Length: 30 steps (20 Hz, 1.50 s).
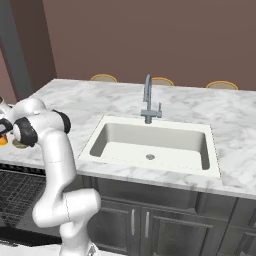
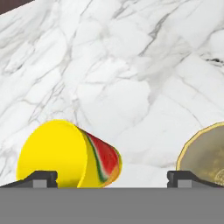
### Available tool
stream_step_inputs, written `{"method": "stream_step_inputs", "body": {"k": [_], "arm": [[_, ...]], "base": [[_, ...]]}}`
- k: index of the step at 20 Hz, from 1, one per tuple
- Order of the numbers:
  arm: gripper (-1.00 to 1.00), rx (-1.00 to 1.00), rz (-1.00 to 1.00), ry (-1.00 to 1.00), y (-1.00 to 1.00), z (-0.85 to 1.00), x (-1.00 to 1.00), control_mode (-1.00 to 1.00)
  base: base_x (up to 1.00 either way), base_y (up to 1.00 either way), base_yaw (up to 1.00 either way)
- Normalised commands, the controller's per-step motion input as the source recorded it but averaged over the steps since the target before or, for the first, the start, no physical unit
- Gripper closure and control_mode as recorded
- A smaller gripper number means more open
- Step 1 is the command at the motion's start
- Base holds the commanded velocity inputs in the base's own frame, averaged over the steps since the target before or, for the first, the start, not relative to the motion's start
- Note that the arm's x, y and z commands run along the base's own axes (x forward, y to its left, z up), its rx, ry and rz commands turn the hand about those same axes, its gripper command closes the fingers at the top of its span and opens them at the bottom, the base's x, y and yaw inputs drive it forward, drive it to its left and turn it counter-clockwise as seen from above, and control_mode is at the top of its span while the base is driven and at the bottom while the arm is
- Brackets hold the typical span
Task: Pick up the cup and bowl from the counter, place them in the dishwasher, and close the dishwasher door.
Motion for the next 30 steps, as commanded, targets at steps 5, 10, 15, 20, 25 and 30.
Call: {"method": "stream_step_inputs", "body": {"k": [5, 10, 15, 20, 25, 30], "arm": [[-1.0, 0.0, 0.0, 0.0, 0.28, -0.17, 0.33, -1.0], [-1.0, 0.0, 0.0, 0.0, 0.34, -0.29, 0.15, -1.0], [-1.0, 0.0, 0.0, 0.0, 0.25, -0.42, 0.0, -1.0], [1.0, -0.03, 0.0, 0.0, 0.01, -0.3, 0.0, -1.0], [1.0, -0.03, 0.0, -0.01, -0.08, -0.22, -0.22, -1.0], [1.0, -0.04, 0.01, -0.08, -0.32, -0.02, -0.57, -1.0]], "base": [[0.0, 0.0, 0.0], [0.0, 0.0, 0.0], [0.0, 0.0, 0.0], [0.0, 0.0, 0.0], [0.0, 0.0, 0.0], [0.0, 0.0, 0.0]]}}
